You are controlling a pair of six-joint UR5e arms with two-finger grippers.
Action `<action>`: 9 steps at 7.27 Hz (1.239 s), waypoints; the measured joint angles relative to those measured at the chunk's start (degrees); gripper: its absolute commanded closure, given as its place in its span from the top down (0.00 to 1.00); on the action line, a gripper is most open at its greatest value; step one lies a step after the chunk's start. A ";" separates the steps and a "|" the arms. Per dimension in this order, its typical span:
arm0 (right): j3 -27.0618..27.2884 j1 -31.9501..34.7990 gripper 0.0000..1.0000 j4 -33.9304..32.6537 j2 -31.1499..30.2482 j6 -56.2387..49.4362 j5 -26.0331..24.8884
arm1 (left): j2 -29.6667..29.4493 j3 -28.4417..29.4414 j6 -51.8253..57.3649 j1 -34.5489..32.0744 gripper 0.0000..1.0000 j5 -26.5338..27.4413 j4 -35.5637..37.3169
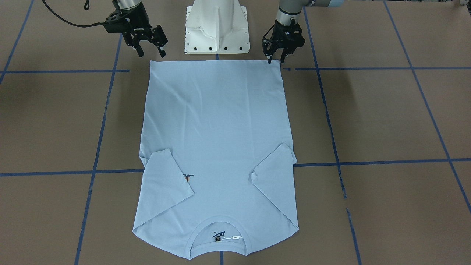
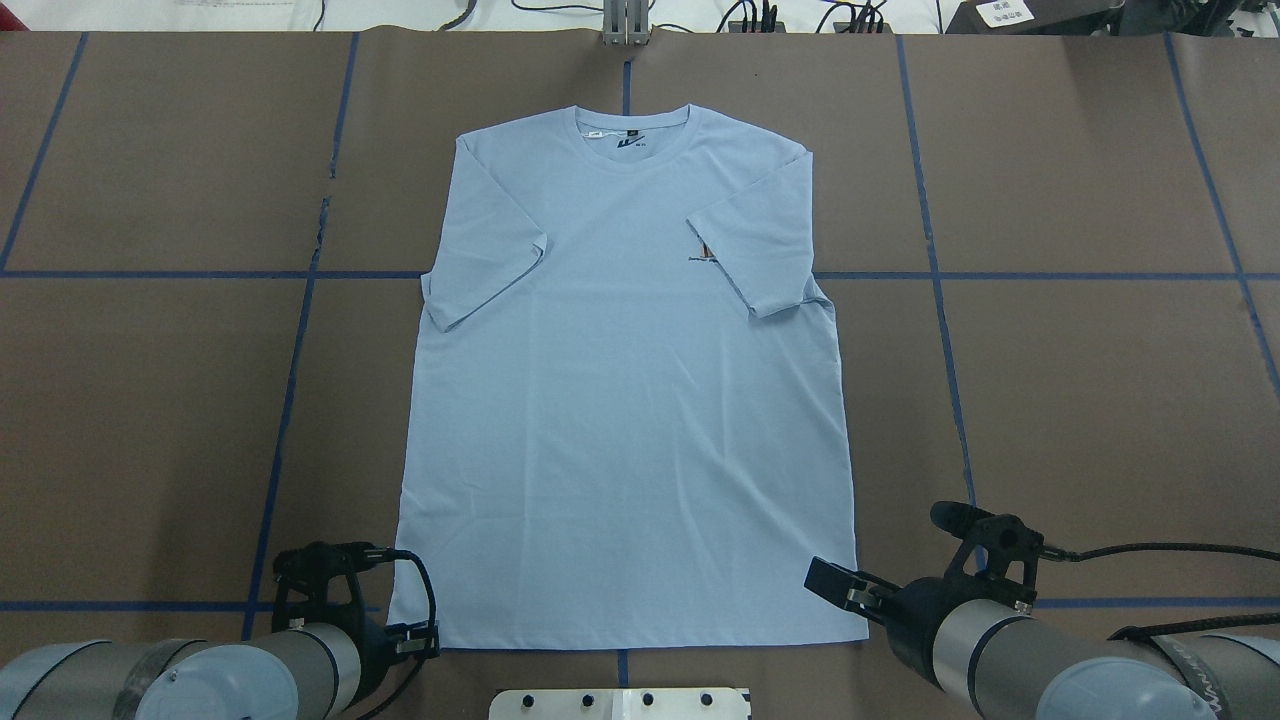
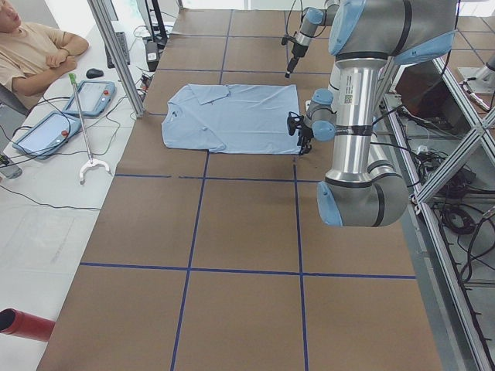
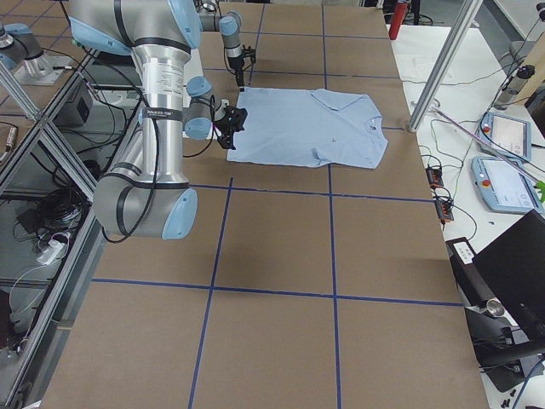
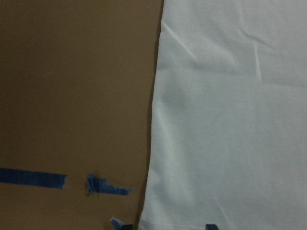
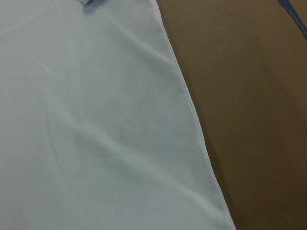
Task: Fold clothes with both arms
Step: 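Grasp both hem corners with the left and right grippers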
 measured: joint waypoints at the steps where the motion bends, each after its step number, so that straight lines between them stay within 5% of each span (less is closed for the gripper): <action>1: -0.02 0.00 0.99 0.00 0.00 0.00 0.00 | -0.01 0.07 0.00 0.00 0.49 -0.06 -0.03; 3: -0.08 0.00 0.99 0.00 -0.06 -0.03 0.00 | 0.00 0.11 0.05 0.00 0.47 -0.28 -0.03; 5: -0.16 0.00 1.00 0.00 -0.08 -0.02 -0.04 | 0.04 0.14 0.02 0.00 0.33 -0.36 -0.04; 7: -0.56 -0.05 0.99 0.00 -0.06 -0.02 -0.07 | 0.04 -0.01 -0.24 0.08 0.00 -0.37 -0.04; 9: -0.74 -0.08 0.99 0.00 -0.07 0.02 -0.08 | 0.04 -0.20 -0.29 0.21 0.00 -0.33 -0.04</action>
